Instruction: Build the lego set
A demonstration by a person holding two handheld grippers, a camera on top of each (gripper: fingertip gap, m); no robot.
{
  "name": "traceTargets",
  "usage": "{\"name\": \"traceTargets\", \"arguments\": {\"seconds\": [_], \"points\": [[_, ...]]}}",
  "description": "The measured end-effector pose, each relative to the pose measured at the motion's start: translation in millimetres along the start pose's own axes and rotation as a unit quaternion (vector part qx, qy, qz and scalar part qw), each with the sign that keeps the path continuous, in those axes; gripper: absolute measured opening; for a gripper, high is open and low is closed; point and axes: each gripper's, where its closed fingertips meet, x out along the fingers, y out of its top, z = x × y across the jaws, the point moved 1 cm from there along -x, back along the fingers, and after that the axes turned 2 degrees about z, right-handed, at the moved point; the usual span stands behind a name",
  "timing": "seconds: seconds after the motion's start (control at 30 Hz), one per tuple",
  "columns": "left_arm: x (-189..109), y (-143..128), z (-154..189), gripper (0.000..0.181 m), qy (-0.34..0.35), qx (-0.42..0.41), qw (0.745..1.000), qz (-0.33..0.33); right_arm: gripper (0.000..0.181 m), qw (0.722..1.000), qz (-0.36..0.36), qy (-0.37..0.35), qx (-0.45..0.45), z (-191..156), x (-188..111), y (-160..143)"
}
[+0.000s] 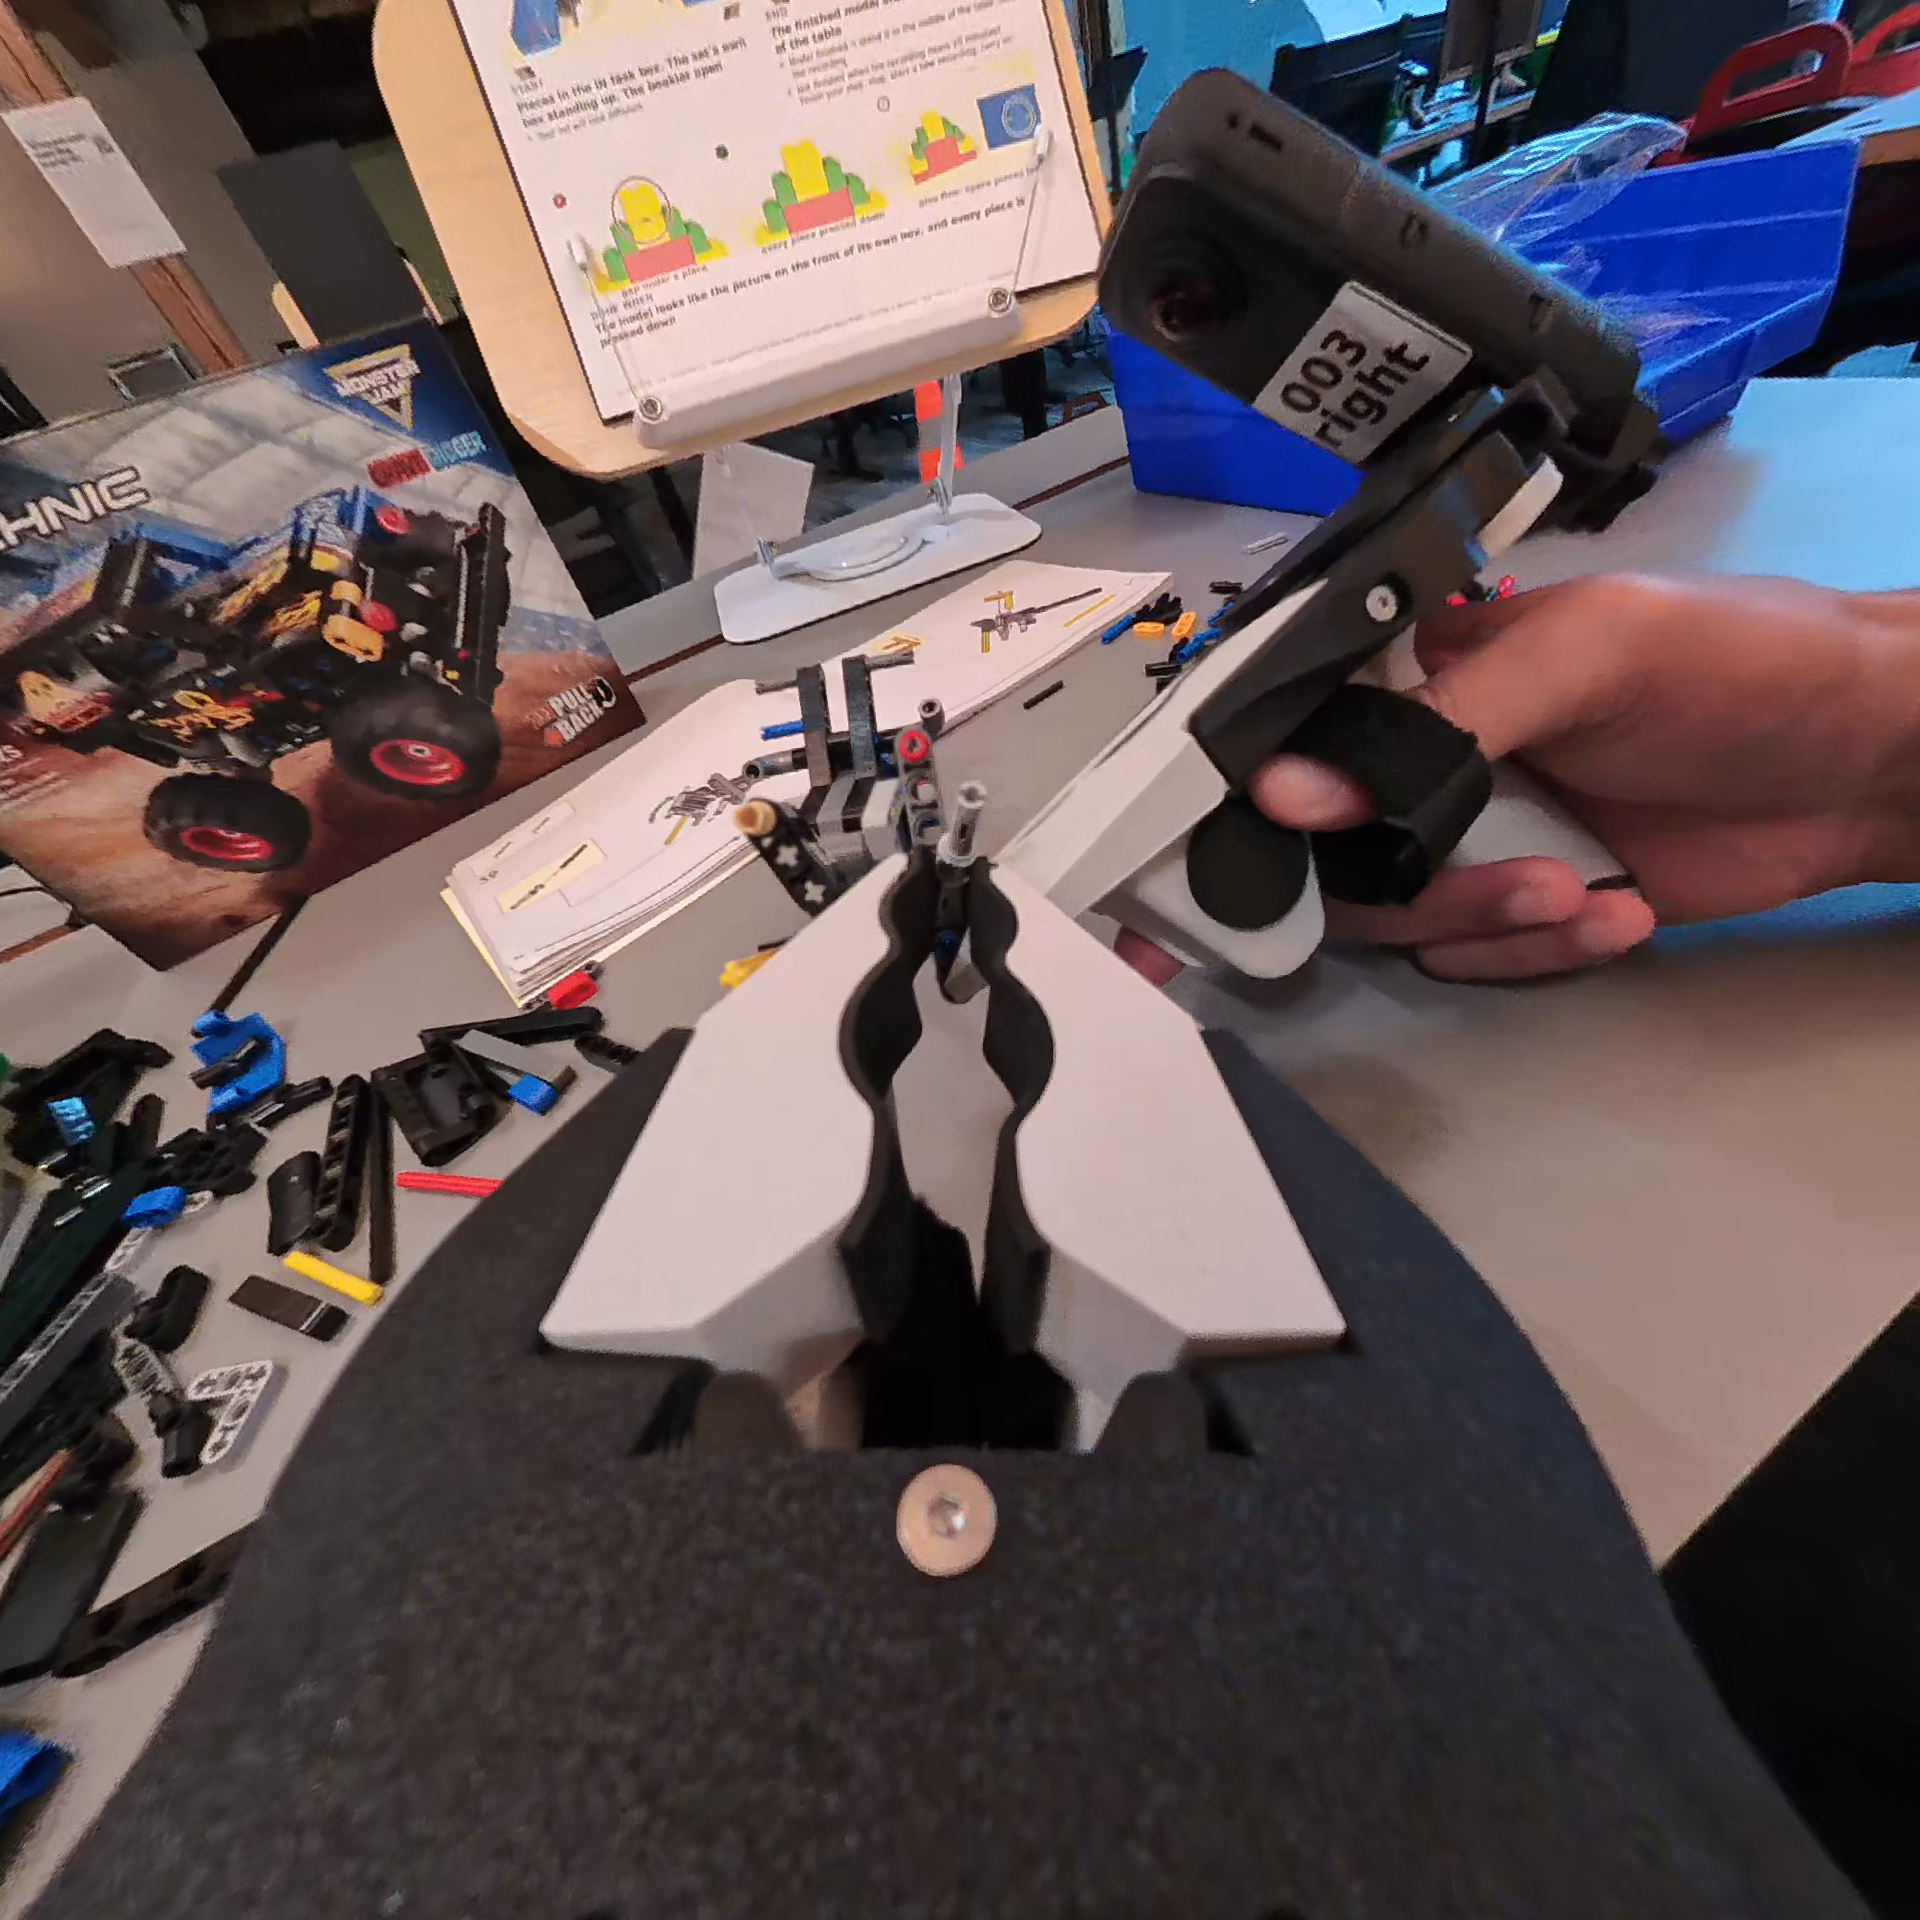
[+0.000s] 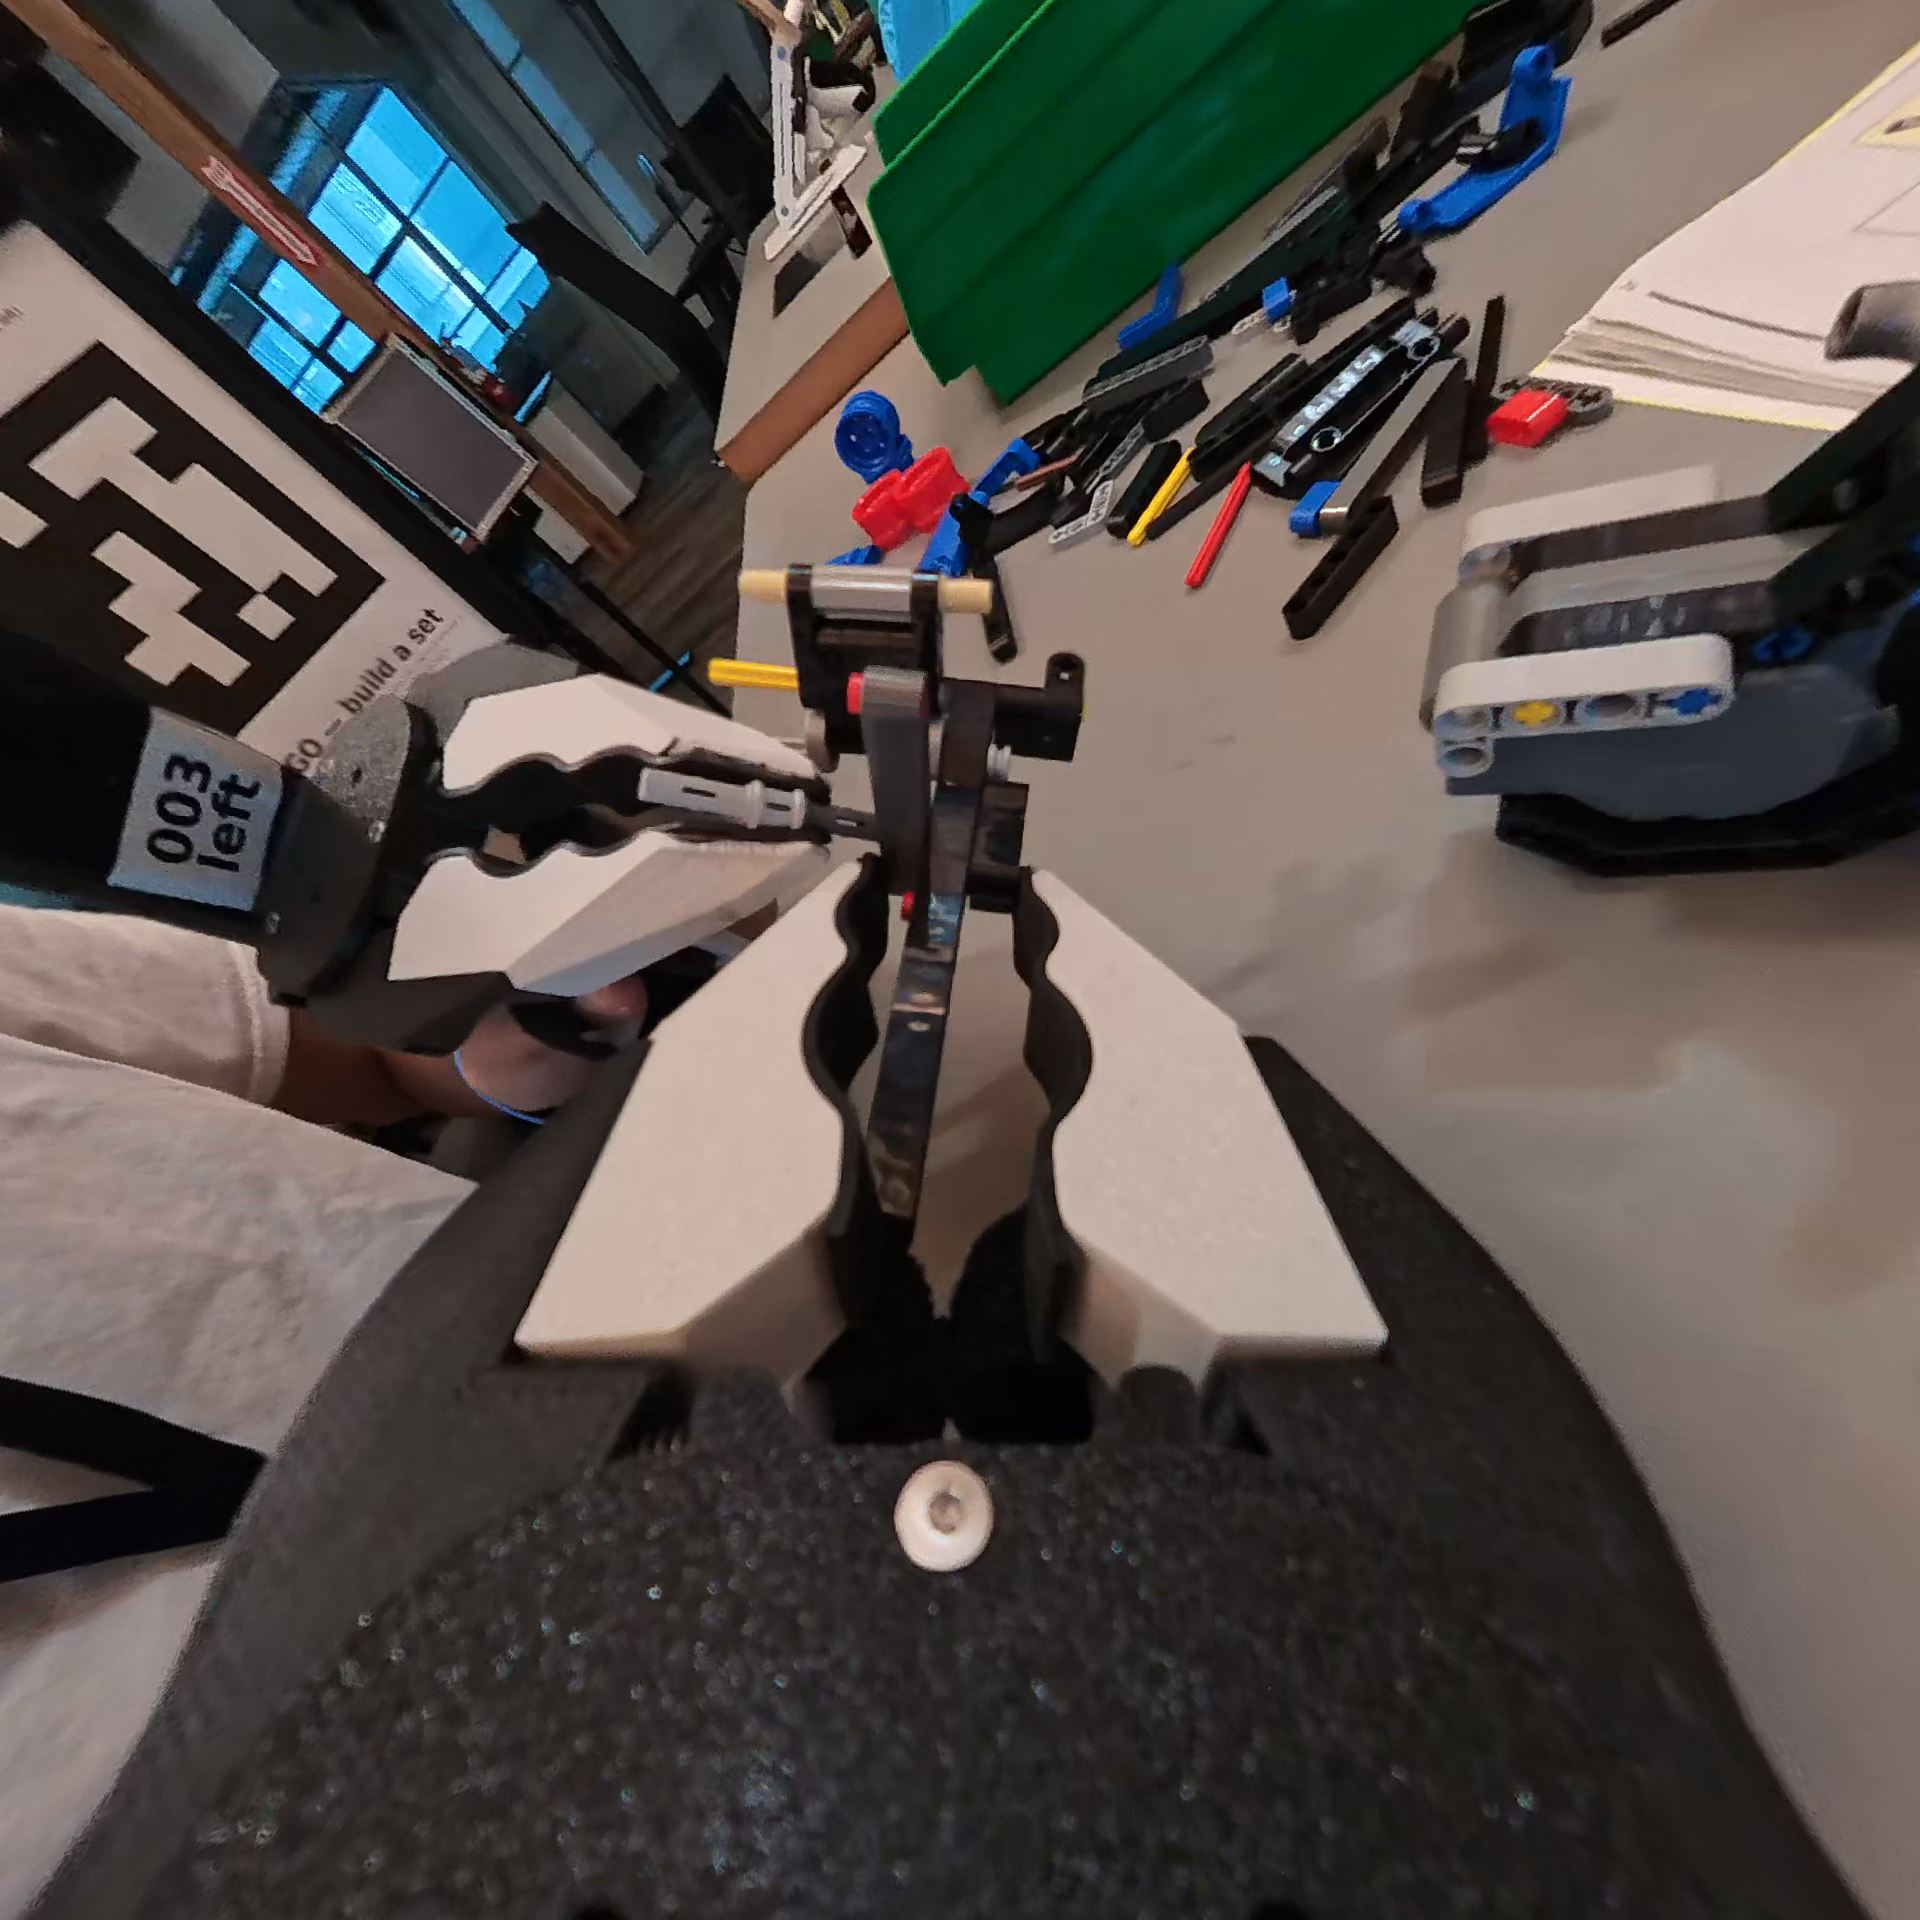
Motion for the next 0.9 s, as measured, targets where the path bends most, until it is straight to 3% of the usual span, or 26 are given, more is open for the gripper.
{"name": "traceTargets", "arguments": {"seconds": [0.67,0.9], "points": [[-5.1,17.6,3.4,0.004,0.01,0.038,0.997,0.073,0.023,0.98,-0.01,0.12,0.161,-15.6,-4.6,-1.4],[-35.4,18.8,-2.7,0.005,-0.041,-0.051,0.996,0.067,0.023,0.974,-0.07,0.081,0.2,-7.4,-5.3,-24.1]]}}
